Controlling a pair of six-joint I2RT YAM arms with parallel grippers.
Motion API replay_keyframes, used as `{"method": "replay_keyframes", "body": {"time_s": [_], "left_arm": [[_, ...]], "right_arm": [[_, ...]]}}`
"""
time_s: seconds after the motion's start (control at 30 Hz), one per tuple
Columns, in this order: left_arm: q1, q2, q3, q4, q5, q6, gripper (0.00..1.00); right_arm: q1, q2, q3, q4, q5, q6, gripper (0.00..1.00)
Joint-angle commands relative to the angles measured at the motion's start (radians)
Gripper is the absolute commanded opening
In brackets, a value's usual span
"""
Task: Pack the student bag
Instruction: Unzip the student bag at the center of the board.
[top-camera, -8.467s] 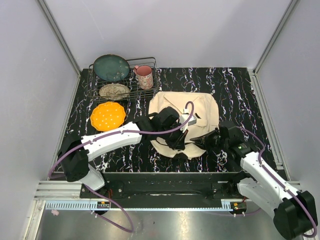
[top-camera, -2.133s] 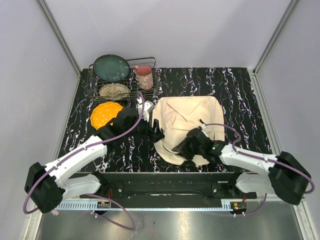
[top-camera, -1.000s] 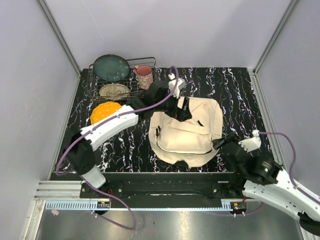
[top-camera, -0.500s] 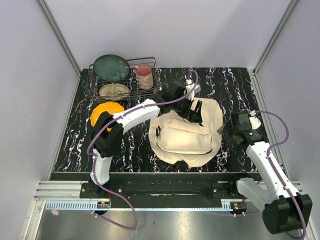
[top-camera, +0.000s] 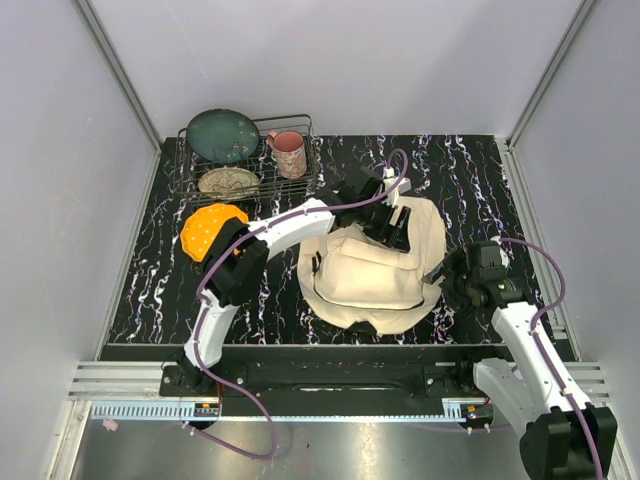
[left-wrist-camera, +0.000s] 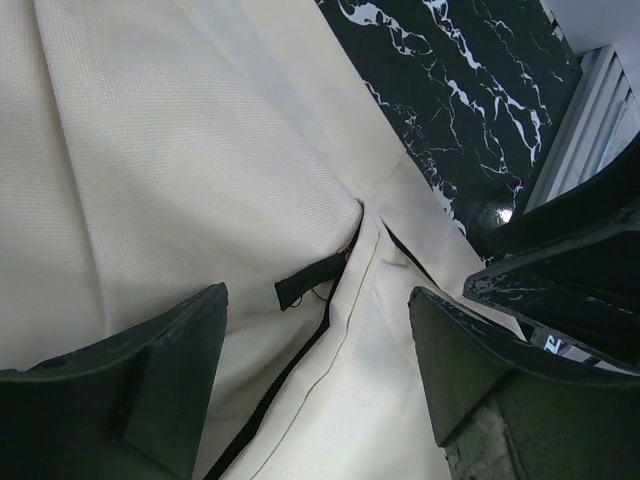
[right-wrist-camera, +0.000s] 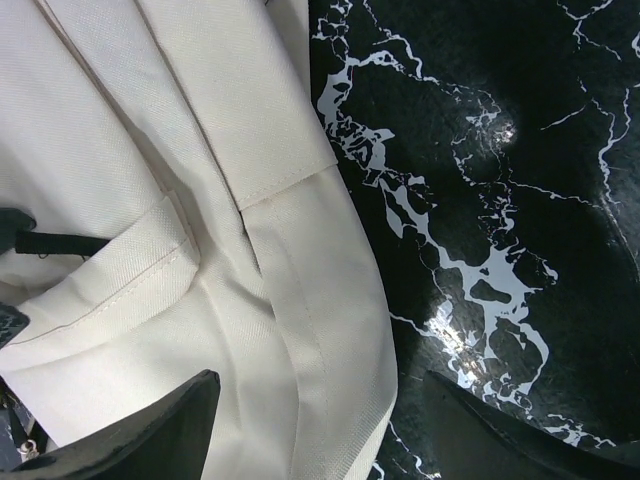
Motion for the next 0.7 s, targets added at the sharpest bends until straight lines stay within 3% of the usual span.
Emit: {"method": "replay_keyframes", "body": {"time_s": [0.0, 0.43, 0.6, 0.67], "left_arm": [[-0.004, 0.005, 0.027, 0.029, 0.047, -0.012, 0.77], [-0.013, 0.022, 0.019, 0.07, 0.082, -0.047, 0.55], [-0.013, 0.039, 0.021, 0.092, 0.08, -0.074, 0.42], [-0.013, 0.04, 0.016, 0.093, 0.087, -0.077, 0.42]], "right_arm": [[-0.003, -0.009, -0.013, 0.045, -0.031, 0.012, 0.87], [-0.005, -0.032, -0.044, 0.05, -0.036, 0.023, 0.87], [-0.005, -0.041, -0.047, 0.05, -0.036, 0.028, 0.87], [-0.005, -0.044, -0.052, 0.05, -0.035, 0.028, 0.87]]}}
